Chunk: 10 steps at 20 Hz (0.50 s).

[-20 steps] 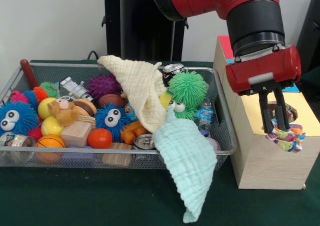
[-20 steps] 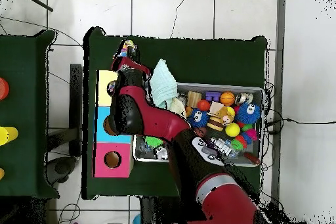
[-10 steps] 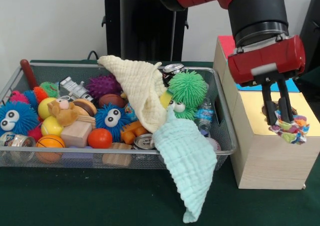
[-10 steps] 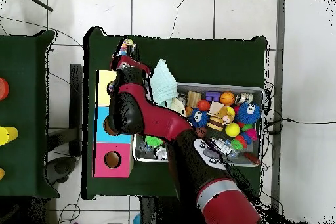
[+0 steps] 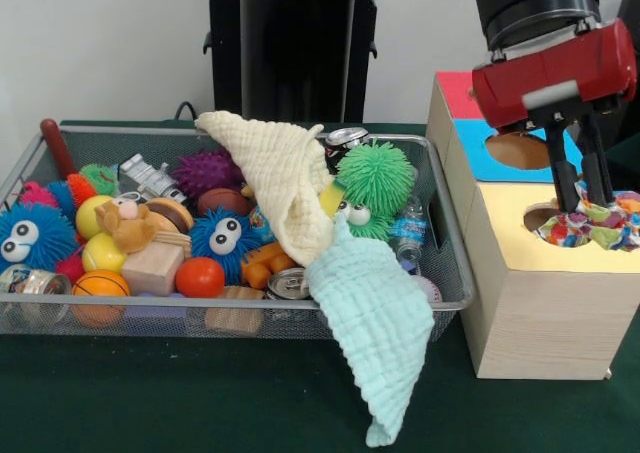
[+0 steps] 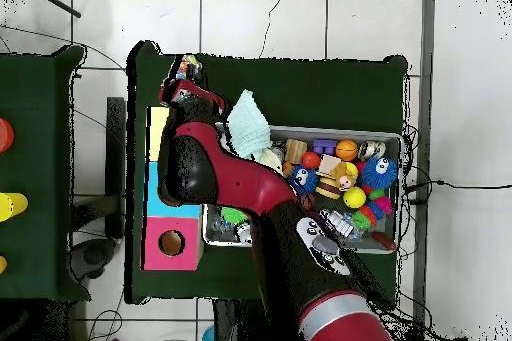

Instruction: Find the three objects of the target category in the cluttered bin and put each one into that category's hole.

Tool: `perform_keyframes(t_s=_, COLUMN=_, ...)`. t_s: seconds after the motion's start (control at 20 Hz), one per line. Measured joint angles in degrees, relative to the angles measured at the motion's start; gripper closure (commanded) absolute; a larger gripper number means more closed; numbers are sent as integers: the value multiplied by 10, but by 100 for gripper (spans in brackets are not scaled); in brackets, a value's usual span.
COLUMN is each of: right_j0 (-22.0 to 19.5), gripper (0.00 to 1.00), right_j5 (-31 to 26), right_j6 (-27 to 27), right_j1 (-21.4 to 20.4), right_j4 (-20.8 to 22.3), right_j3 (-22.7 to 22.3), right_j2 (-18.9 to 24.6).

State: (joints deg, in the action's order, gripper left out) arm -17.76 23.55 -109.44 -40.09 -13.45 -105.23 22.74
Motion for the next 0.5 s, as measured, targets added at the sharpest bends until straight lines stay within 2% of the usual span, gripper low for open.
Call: perform_keyframes(t_s=0.5, right_j0=0, gripper=100, right_j5=-66, right_j6=0, right_j1=17, right_j4=-7, right_j3=0, right_j2=2)
